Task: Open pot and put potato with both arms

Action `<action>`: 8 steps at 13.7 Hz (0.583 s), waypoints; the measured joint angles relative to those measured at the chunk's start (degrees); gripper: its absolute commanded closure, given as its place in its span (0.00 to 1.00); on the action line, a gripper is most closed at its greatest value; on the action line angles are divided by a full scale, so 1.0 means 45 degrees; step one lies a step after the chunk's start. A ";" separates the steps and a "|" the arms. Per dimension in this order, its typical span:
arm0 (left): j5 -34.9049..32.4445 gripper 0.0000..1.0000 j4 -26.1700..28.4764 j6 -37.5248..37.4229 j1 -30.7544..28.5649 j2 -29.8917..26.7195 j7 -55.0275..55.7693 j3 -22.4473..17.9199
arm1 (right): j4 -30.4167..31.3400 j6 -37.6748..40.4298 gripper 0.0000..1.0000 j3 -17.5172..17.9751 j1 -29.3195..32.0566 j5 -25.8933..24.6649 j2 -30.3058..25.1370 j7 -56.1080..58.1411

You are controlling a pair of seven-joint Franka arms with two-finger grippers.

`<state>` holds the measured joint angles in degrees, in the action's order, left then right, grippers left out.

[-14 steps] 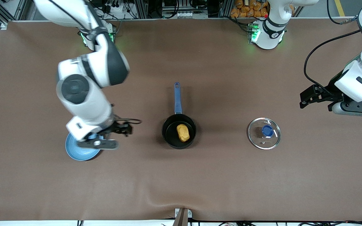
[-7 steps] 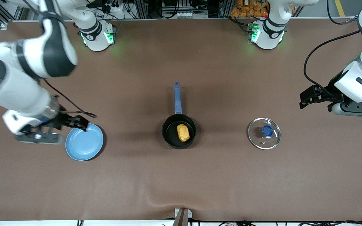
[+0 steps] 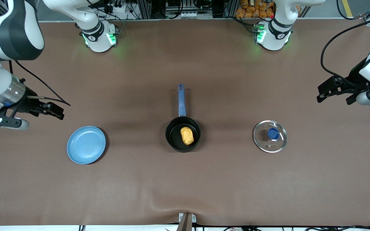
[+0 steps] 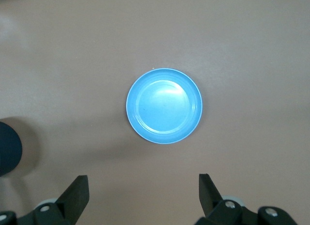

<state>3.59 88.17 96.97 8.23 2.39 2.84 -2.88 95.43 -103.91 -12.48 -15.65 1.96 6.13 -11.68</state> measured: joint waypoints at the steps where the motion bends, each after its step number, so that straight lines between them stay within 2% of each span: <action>1: 0.0013 0.00 0.0344 0.0004 -0.0272 -0.0327 -0.0057 0.0175 | 0.0209 -0.0041 0.00 0.0002 0.0085 0.0000 -0.0233 0.0075; 4: 0.0020 0.00 0.0827 -0.0006 -0.0947 -0.1422 -0.0140 0.1117 | 0.0669 -0.0387 0.00 0.0004 0.0476 0.0000 -0.0565 0.0601; 8: 0.0020 0.00 0.0974 -0.0427 -0.0948 -0.2266 -0.0151 0.1342 | 0.1182 -0.0741 0.00 0.0005 0.0689 0.0000 -0.0975 0.0748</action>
<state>3.68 92.55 95.04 3.97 -7.80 2.16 3.16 100.75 -107.25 -12.45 -12.54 1.97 1.74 -8.31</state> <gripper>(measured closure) 0.000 0.000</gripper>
